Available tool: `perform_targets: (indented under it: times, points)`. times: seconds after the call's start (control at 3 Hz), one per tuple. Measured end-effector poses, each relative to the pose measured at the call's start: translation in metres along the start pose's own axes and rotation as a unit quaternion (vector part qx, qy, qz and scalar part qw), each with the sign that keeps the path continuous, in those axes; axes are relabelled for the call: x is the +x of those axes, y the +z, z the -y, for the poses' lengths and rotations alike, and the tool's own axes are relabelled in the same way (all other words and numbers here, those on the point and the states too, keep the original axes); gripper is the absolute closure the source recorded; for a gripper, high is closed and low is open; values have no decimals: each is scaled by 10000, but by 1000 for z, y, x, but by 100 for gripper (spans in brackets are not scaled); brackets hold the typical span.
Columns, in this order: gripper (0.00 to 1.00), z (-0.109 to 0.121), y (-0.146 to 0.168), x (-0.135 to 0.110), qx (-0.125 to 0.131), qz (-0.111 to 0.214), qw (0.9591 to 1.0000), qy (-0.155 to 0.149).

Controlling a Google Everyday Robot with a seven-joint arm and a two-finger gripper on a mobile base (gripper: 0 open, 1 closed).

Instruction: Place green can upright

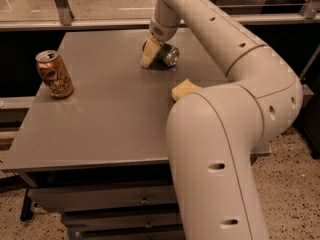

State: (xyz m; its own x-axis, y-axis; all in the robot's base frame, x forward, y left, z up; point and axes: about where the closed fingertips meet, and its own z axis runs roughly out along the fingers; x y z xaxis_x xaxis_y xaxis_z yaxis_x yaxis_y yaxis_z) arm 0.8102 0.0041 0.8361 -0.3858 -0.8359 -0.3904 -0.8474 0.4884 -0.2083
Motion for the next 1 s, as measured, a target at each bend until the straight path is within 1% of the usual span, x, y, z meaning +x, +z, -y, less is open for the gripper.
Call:
perform_targets:
  times: [0.33,0.67,1.0]
  points:
    - [40,2,-2,1,22,-72,10000,-50]
    - [63,-2,-15,-8,11,119,9998,-138]
    - [87,-9,-38,-23,-16,508,9984,-236]
